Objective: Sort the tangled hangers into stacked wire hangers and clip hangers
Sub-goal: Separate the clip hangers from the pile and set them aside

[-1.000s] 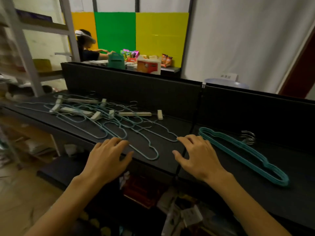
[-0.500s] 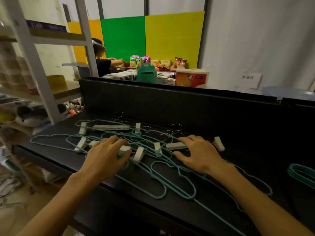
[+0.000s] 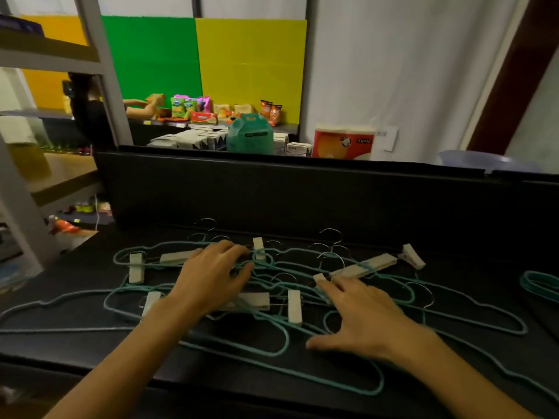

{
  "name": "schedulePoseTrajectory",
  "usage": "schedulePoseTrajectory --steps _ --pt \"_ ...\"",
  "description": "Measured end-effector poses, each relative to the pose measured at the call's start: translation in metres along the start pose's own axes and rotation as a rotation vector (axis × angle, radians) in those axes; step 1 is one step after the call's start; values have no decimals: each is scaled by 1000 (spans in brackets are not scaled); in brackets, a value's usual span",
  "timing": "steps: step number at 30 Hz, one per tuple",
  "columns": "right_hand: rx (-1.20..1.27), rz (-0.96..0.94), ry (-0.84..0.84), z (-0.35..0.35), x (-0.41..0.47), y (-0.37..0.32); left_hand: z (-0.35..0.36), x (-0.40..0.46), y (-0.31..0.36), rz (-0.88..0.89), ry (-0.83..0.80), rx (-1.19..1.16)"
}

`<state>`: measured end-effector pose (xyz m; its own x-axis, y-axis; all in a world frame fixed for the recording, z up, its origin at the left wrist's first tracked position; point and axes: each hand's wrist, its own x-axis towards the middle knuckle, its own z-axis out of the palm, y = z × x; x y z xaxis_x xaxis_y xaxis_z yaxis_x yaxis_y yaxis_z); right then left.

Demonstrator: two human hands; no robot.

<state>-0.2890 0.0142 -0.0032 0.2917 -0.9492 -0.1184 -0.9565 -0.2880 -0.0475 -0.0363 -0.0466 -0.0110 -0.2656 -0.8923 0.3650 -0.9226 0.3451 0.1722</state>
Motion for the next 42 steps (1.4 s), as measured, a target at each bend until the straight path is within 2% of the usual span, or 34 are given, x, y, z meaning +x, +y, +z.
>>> schedulePoseTrajectory --steps 7,12,16,21,24,27,31,38,42 --pt "90 234 119 -19 -16 -9 -6 -2 -45 118 -9 -91" --pt "53 351 210 -21 -30 -16 -5 -20 -64 229 -45 -122" --pt "50 369 246 -23 -31 -29 -8 -40 -74 277 -182 -102" --pt "45 365 259 -24 -24 -47 -11 -52 -81 325 -277 5" --pt "42 377 278 -22 -28 -54 -8 -53 -81 357 -243 25" --pt "24 406 267 -22 -38 -56 -8 -52 -80 378 -132 -29" --pt "8 466 297 -28 -59 -50 -18 -38 -64 430 9 -62" --pt "74 633 366 -23 -132 -8 -10 -9 15 592 6 -43" --pt "189 745 475 -6 -176 24 11 5 68 664 -17 -70"
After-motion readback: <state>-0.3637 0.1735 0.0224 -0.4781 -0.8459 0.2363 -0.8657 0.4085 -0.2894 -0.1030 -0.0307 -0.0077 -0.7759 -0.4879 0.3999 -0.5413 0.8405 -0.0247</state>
